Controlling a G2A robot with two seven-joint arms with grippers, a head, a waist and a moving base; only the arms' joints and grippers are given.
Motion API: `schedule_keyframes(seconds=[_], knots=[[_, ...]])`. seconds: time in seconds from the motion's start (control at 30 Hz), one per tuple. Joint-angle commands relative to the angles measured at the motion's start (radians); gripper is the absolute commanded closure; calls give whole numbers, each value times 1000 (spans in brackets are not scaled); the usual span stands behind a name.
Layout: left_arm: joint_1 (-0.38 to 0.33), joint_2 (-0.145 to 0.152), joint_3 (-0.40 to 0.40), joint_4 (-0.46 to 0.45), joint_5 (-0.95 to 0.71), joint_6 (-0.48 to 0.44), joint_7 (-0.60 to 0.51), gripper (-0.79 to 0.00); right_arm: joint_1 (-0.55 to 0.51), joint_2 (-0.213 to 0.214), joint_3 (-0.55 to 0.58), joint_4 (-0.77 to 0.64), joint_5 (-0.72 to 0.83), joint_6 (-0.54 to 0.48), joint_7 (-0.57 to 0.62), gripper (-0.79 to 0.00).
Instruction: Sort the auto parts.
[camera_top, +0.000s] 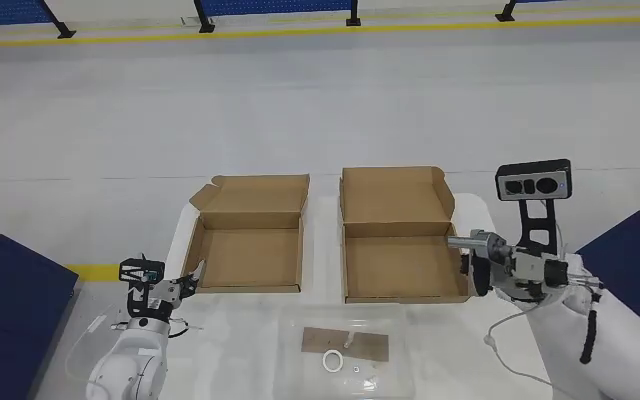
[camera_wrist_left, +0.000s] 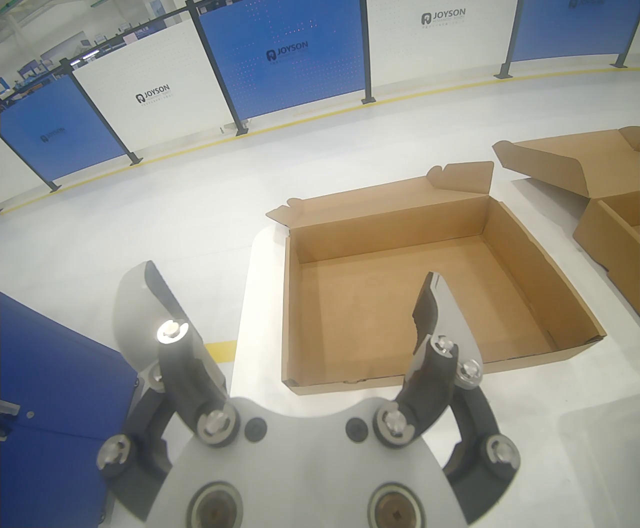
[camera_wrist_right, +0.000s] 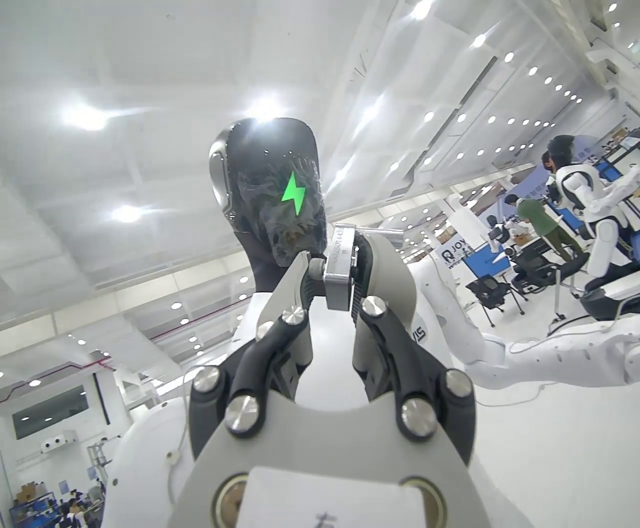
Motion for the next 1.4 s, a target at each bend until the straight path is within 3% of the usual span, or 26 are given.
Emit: schedule_keyframes(seconds=[0.0, 0.13, 0.43, 0.73, 1.37], knots=[[0, 0, 0, 0, 0, 0, 0, -785, 0, -8, 3, 6, 16, 8, 17, 0], [0, 0, 0, 0, 0, 0, 0, -785, -1, -21, 23, 28, -23, 15, 22, 0], [0, 0, 0, 0, 0, 0, 0, -785, -31, -31, 108, 24, -373, 12, -110, 0], [0, 0, 0, 0, 0, 0, 0, -785, -79, -42, 175, -21, -585, 33, -203, 0], [0, 0, 0, 0, 0, 0, 0, -785, -144, -67, 271, -65, -743, 43, -238, 0]])
